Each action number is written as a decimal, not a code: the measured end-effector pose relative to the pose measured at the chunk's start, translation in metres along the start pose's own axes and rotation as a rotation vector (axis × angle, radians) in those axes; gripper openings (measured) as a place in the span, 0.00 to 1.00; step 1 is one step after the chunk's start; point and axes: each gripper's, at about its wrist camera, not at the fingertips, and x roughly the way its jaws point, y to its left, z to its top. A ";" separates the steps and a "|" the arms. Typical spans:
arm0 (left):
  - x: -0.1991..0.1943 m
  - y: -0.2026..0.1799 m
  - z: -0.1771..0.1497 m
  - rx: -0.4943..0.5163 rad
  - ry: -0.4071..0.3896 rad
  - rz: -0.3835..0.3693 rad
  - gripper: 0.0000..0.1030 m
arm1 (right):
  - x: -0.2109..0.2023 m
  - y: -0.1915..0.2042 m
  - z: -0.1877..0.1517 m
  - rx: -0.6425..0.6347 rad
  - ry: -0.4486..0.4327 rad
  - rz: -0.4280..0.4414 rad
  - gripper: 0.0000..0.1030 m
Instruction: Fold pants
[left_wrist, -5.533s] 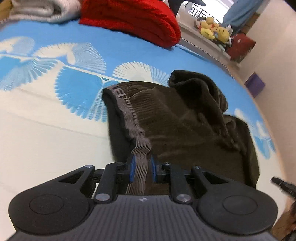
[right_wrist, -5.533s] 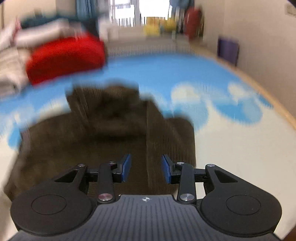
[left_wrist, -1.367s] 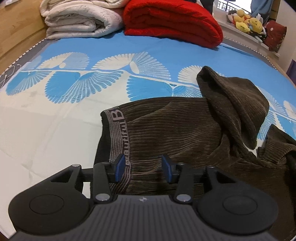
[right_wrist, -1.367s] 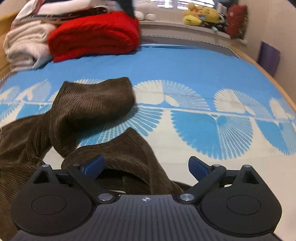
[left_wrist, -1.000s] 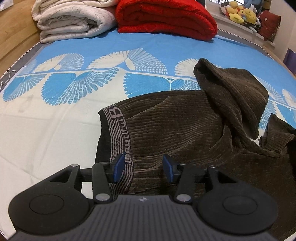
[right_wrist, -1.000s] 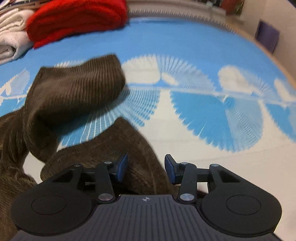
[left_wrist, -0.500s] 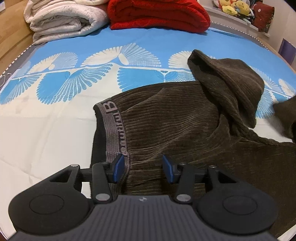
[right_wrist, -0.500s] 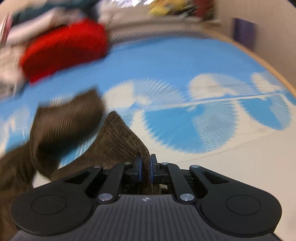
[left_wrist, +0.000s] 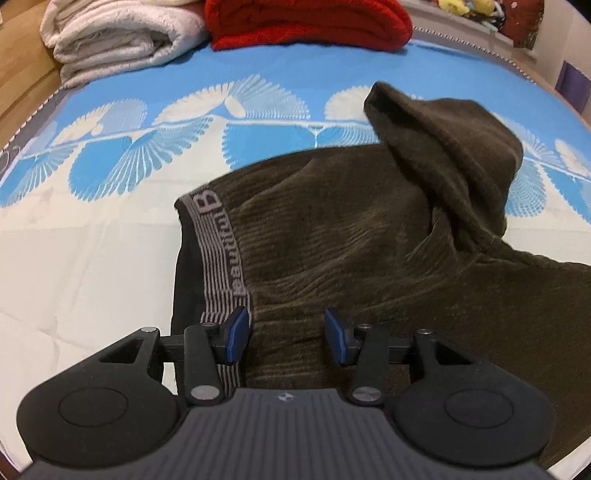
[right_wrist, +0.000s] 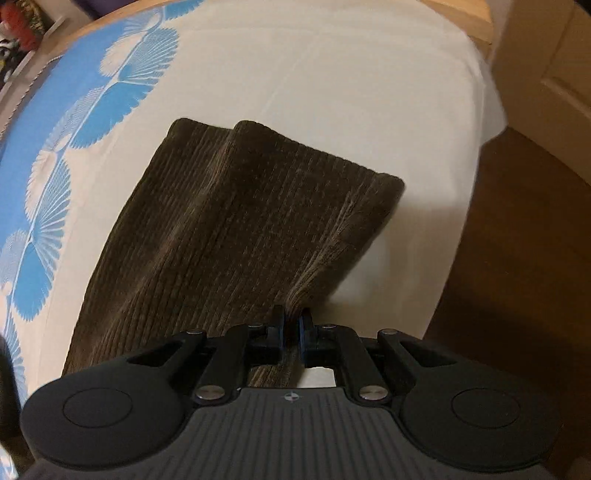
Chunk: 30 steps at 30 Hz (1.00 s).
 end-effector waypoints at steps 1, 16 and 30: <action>0.002 0.002 -0.001 -0.010 0.011 -0.001 0.51 | 0.002 0.002 0.000 -0.023 -0.002 -0.006 0.08; 0.026 -0.001 -0.029 0.105 0.195 -0.025 0.56 | -0.066 0.048 -0.002 -0.146 -0.398 0.051 0.23; 0.012 -0.008 -0.011 0.078 0.093 -0.032 0.56 | -0.089 0.187 -0.095 -0.601 -0.385 0.375 0.43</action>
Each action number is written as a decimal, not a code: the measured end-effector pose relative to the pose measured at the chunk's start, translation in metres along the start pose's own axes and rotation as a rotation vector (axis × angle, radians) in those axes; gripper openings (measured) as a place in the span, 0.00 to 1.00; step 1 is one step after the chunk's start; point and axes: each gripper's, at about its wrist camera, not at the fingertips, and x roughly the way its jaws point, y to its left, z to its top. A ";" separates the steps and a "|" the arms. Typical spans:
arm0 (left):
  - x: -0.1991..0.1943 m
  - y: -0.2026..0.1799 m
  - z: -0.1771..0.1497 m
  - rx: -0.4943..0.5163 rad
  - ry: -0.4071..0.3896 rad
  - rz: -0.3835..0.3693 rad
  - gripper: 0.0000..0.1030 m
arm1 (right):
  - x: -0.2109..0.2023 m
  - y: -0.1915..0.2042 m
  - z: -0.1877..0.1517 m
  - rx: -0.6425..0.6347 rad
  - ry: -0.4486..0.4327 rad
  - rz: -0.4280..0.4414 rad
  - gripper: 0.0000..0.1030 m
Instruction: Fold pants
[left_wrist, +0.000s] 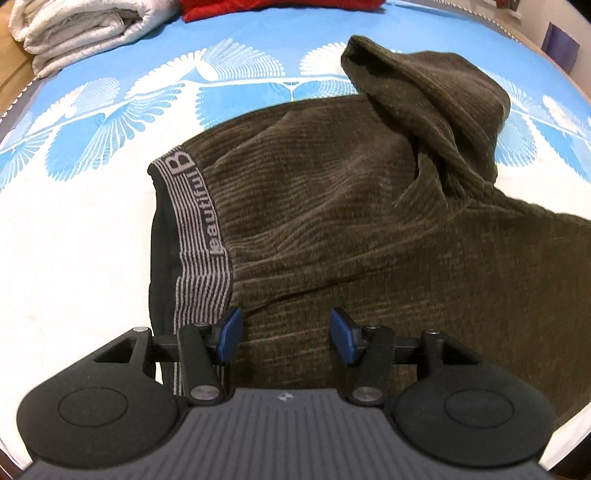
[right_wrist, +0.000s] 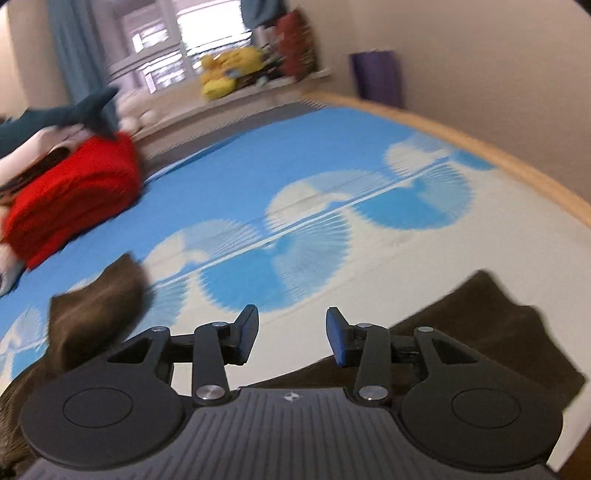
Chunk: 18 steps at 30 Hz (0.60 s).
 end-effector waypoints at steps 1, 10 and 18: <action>-0.001 0.000 0.002 -0.005 -0.006 0.002 0.56 | 0.003 0.011 -0.001 -0.001 0.013 0.017 0.43; -0.012 -0.005 0.017 -0.038 -0.095 -0.025 0.07 | 0.040 0.121 -0.016 -0.070 0.107 0.166 0.10; -0.016 -0.021 0.033 -0.074 -0.161 -0.013 0.08 | 0.081 0.226 -0.051 -0.164 0.235 0.298 0.14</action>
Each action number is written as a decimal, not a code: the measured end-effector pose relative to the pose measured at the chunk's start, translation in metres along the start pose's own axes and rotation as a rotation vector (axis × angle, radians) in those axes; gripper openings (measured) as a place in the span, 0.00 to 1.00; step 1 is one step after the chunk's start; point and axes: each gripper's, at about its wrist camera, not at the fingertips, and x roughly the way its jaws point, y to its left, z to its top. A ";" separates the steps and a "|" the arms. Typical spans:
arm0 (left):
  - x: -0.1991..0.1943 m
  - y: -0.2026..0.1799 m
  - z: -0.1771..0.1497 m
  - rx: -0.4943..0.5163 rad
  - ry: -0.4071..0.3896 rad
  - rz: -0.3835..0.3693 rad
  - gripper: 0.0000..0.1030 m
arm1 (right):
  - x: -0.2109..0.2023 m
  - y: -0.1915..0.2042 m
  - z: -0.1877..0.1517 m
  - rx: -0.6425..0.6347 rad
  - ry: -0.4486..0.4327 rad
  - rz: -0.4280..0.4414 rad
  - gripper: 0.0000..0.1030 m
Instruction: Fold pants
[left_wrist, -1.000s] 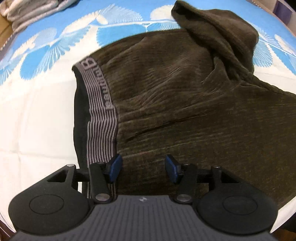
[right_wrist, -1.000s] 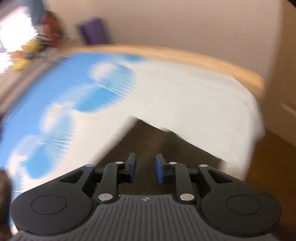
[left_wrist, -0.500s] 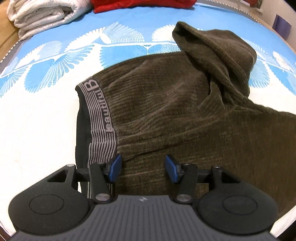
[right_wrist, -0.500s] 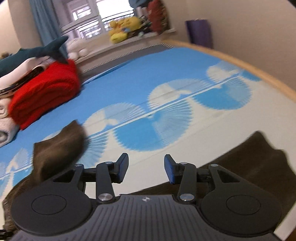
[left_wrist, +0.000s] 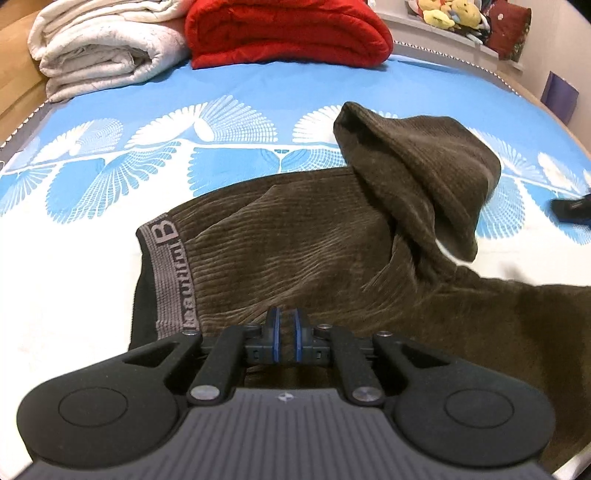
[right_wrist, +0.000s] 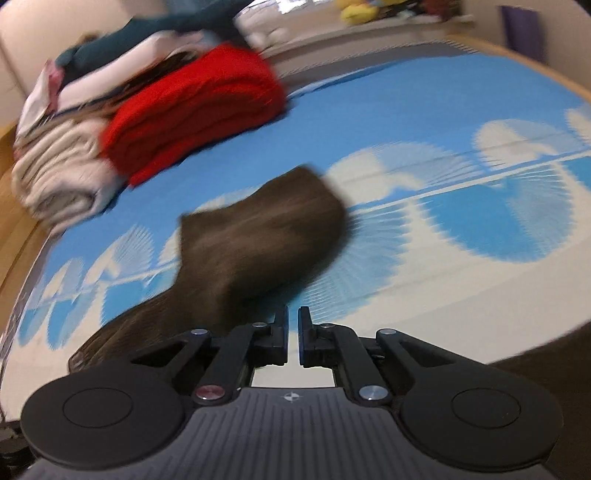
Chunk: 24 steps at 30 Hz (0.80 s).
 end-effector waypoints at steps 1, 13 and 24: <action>0.001 -0.002 0.001 -0.002 -0.002 -0.001 0.08 | 0.010 0.010 -0.002 -0.017 0.025 0.005 0.22; 0.012 0.003 0.011 -0.054 0.030 -0.028 0.10 | 0.100 0.097 -0.030 -0.405 0.116 -0.089 0.61; 0.015 0.008 0.012 -0.065 0.042 -0.014 0.11 | 0.105 0.082 -0.022 -0.465 0.043 -0.226 0.14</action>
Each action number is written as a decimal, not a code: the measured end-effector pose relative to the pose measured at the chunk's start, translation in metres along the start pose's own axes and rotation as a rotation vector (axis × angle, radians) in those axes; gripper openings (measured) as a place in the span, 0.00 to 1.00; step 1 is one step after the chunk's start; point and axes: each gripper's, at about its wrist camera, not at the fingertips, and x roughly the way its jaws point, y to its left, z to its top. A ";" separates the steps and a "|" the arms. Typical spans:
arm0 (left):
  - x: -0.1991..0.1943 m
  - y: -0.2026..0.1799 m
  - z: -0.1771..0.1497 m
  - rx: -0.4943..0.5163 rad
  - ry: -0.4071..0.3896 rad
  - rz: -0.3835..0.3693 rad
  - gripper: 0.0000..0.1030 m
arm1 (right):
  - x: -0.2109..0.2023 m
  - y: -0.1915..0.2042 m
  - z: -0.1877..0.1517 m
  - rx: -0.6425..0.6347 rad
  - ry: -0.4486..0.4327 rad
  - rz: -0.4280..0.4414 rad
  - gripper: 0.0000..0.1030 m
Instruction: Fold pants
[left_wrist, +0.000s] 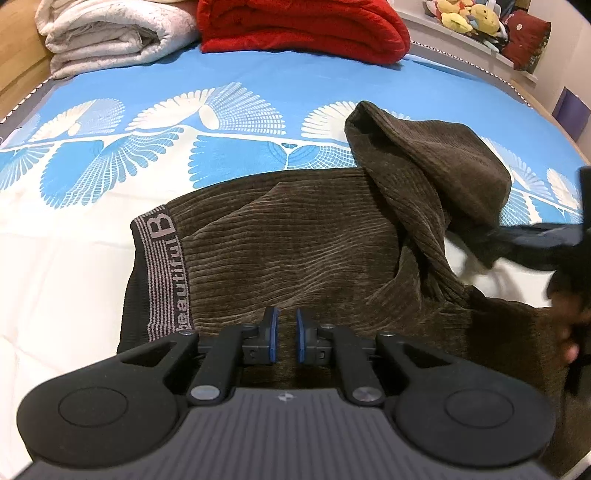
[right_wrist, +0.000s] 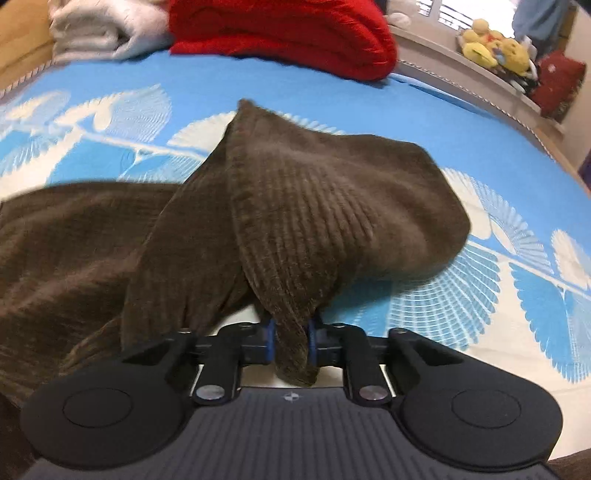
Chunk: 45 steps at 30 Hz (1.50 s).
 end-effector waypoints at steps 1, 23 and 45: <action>0.000 0.000 0.000 0.004 0.001 0.001 0.11 | -0.005 -0.007 0.001 0.008 -0.010 -0.016 0.14; -0.004 -0.009 -0.011 0.073 0.006 0.049 0.11 | -0.093 -0.326 -0.096 0.490 0.079 -0.535 0.12; -0.011 -0.069 0.013 0.152 0.012 -0.230 0.35 | -0.140 -0.426 -0.162 0.808 0.006 -0.531 0.40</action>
